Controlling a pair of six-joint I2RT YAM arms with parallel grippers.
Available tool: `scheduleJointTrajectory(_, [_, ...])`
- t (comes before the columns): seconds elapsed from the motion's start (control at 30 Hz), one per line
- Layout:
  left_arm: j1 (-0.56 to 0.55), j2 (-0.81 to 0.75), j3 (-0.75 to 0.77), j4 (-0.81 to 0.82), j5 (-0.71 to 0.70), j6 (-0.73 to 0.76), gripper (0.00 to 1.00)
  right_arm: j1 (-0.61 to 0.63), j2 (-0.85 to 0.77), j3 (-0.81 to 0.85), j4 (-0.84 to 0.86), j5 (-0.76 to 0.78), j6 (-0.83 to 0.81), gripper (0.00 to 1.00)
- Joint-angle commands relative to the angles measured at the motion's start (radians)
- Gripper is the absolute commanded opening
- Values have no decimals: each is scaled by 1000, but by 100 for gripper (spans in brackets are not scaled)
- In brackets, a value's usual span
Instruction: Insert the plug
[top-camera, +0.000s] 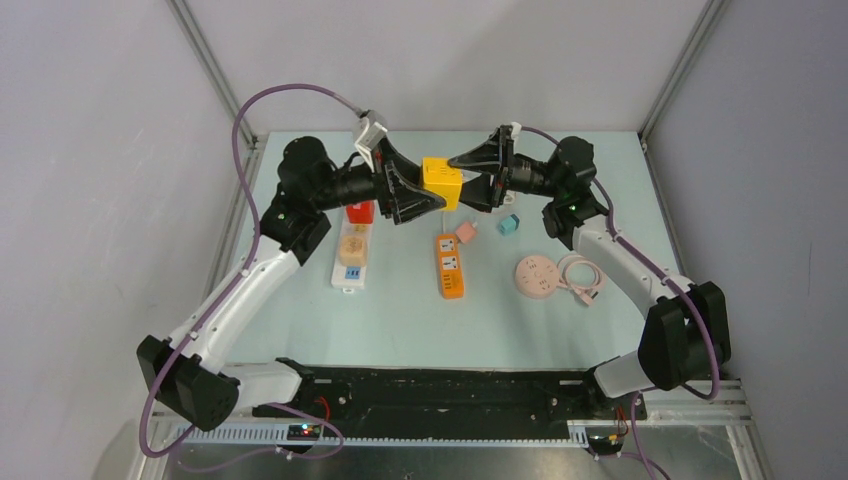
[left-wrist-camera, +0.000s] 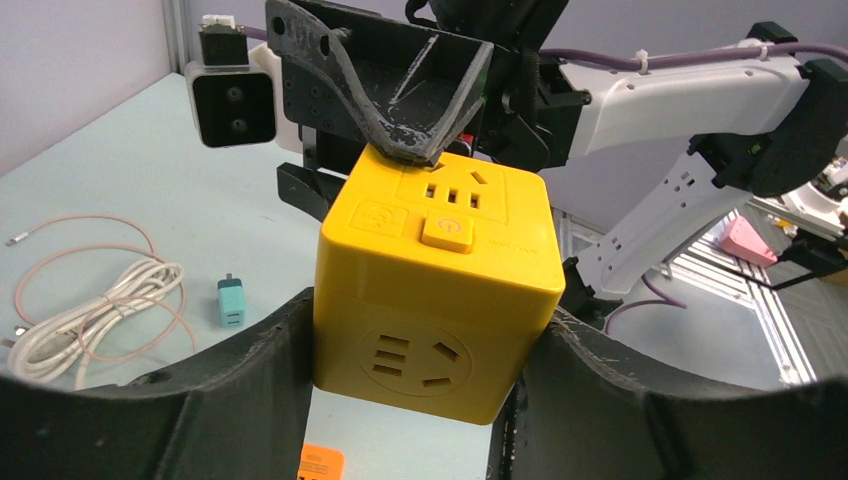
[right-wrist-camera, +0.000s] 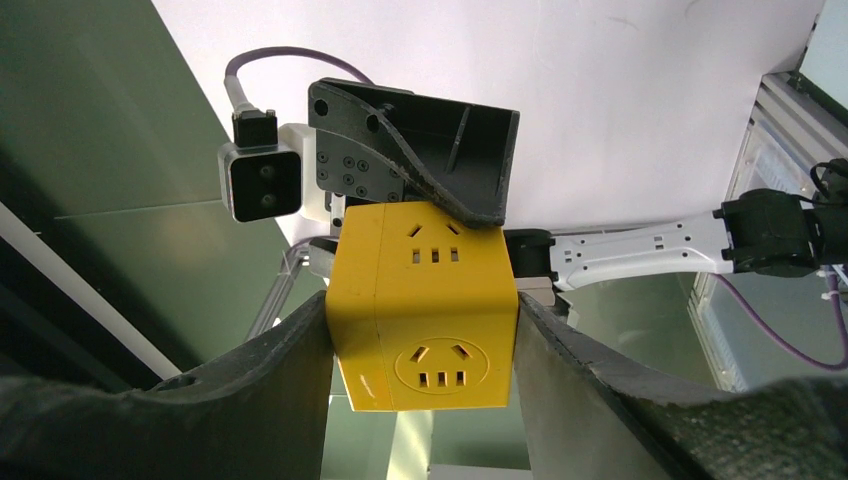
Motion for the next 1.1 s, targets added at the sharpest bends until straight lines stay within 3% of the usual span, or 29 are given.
scheduleJointTrajectory(0.0, [1,-20,-7,22,80,5,56,3,1,49,87,8,30,36])
scheduleJointTrajectory(0.03, [1,-21,-8,21,79,5,51,8,2,50,93,7,35,37])
scheduleJointTrajectory(0.1, [1,-25,-8,21,80,7,29,15,2,50,87,6,33,38])
scheduleJointTrajectory(0.13, [1,-28,-8,20,76,8,12,19,3,50,81,4,28,40])
scheduleJointTrajectory(0.17, [1,-30,-11,22,73,10,3,20,4,50,79,1,27,42])
scheduleJointTrajectory(0.23, [1,-36,-15,21,71,17,0,20,4,50,69,-2,12,57])
scheduleJointTrajectory(0.27, [1,-37,-15,18,69,21,0,19,2,49,60,-1,-9,75])
scheduleJointTrajectory(0.33, [1,-39,-13,12,70,24,0,12,-18,49,37,6,-74,95])
scheduleJointTrajectory(0.5, [2,-48,-12,-4,70,28,0,-31,-75,50,-138,26,-313,99])
scheduleJointTrajectory(0.6, [2,-51,-12,-16,74,30,0,-72,-114,49,-294,20,-514,99])
scheduleJointTrajectory(0.73, [2,-54,-12,-33,83,34,0,-97,-196,51,-374,31,-788,100])
scheduleJointTrajectory(0.9, [1,-54,-12,-61,107,18,0,-33,-306,125,-523,109,-1247,99])
scheduleJointTrajectory(1.07, [-1,-71,-14,-129,124,47,0,43,-366,151,-583,200,-1506,99])
